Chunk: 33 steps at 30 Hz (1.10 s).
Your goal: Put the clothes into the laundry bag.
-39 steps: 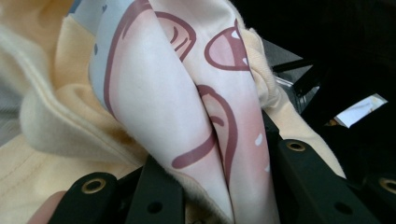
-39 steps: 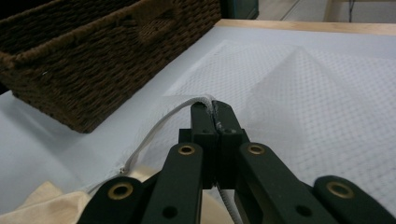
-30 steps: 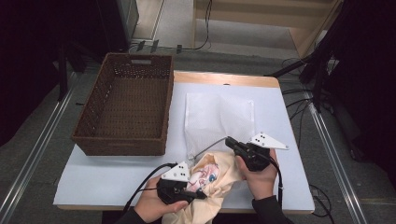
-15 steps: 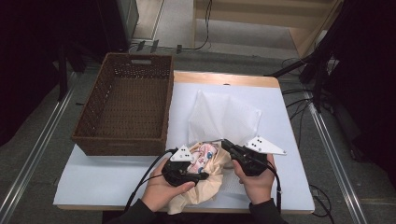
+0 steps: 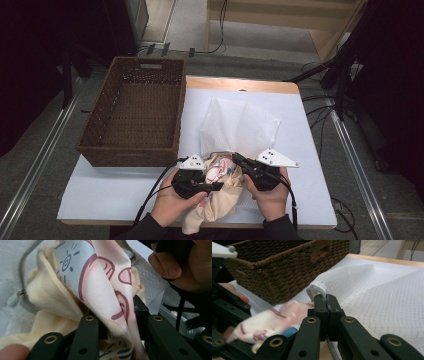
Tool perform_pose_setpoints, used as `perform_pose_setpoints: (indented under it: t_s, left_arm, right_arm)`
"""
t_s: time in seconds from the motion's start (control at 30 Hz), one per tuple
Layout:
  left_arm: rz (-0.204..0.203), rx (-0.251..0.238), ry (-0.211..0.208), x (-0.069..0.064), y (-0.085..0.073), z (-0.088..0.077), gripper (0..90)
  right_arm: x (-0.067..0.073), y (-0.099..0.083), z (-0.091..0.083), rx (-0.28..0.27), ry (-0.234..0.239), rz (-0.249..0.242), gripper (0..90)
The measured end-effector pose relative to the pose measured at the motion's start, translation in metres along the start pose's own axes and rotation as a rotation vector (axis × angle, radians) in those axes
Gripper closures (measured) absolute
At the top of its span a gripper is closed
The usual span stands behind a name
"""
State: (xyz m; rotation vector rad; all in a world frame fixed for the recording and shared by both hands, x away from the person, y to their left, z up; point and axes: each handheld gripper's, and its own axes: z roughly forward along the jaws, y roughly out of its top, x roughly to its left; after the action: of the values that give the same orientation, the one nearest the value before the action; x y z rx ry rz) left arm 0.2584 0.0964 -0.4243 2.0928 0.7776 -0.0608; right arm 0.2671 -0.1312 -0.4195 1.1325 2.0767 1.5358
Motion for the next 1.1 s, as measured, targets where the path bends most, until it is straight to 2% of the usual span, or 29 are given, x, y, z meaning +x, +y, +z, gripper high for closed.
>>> perform_pose_setpoints:
  t_s: [0.1,0.23,0.27,0.37,0.4,0.47,0.53,0.57,0.6,0.63,0.67,0.73,0.83,0.93,1.0,1.07,1.1]
  left_arm:
    - [0.017,0.007,0.005,-0.005,0.006,0.003,76.9]
    - [0.029,0.012,0.022,-0.008,0.018,0.006,78.4]
    - [0.012,0.004,0.034,-0.007,0.021,0.005,78.5]
    - [-0.099,-0.077,0.083,0.003,0.028,0.003,78.6]
    - [-0.123,-0.102,0.101,0.006,0.029,0.003,78.7]
    - [-0.147,-0.147,0.154,0.013,0.028,0.009,77.9]
    - [-0.145,-0.143,0.158,0.017,0.026,0.016,77.1]
    - [-0.146,-0.133,0.141,0.019,0.024,0.021,74.0]
    - [-0.138,-0.12,0.108,0.021,0.022,0.024,63.7]
    - [-0.121,-0.116,0.091,0.021,0.021,0.024,63.7]
    - [-0.085,-0.122,0.086,0.018,0.019,0.021,60.4]
    - [-0.04,-0.134,0.075,0.013,0.016,0.012,51.8]
    - [-0.023,-0.148,0.066,0.011,0.013,-0.005,44.1]
    - [-0.021,-0.185,0.09,0.01,0.009,-0.022,39.7]
    - [-0.026,-0.202,0.136,0.012,0.007,-0.028,35.7]
    - [-0.064,-0.18,0.179,0.017,0.006,-0.026,27.5]
    - [-0.093,-0.144,0.182,0.02,0.006,-0.021,25.7]
  right_arm:
    - [0.005,0.001,0.001,-0.005,0.014,-0.001,90.0]
    - [0.013,0.005,-0.005,-0.047,0.028,-0.019,90.0]
    - [0.014,0.006,-0.007,-0.06,0.042,-0.02,90.0]
    - [0.021,0.011,-0.013,-0.083,0.064,-0.044,90.0]
    - [0.023,0.011,-0.014,-0.084,0.063,-0.053,90.0]
    - [0.024,0.01,-0.013,-0.062,0.056,-0.062,90.0]
    - [0.024,0.008,-0.012,-0.054,0.045,-0.067,90.0]
    - [0.022,0.006,-0.01,-0.038,0.027,-0.066,90.0]
    - [0.016,0.0,-0.009,-0.017,0.0,-0.055,90.0]
    - [0.016,0.0,-0.009,-0.017,0.0,-0.055,90.0]
    - [0.013,-0.002,-0.008,-0.012,-0.008,-0.046,90.0]
    - [0.006,-0.005,-0.01,-0.002,-0.021,-0.023,90.0]
    - [0.002,-0.006,-0.012,-0.005,-0.031,-0.016,90.0]
    - [0.0,-0.005,-0.013,-0.008,-0.038,-0.011,90.0]
    - [0.0,-0.005,-0.013,-0.009,-0.038,-0.012,90.0]
    - [0.0,-0.005,-0.012,-0.01,-0.036,-0.008,90.0]
    - [0.001,-0.005,-0.011,-0.009,-0.034,-0.003,90.0]
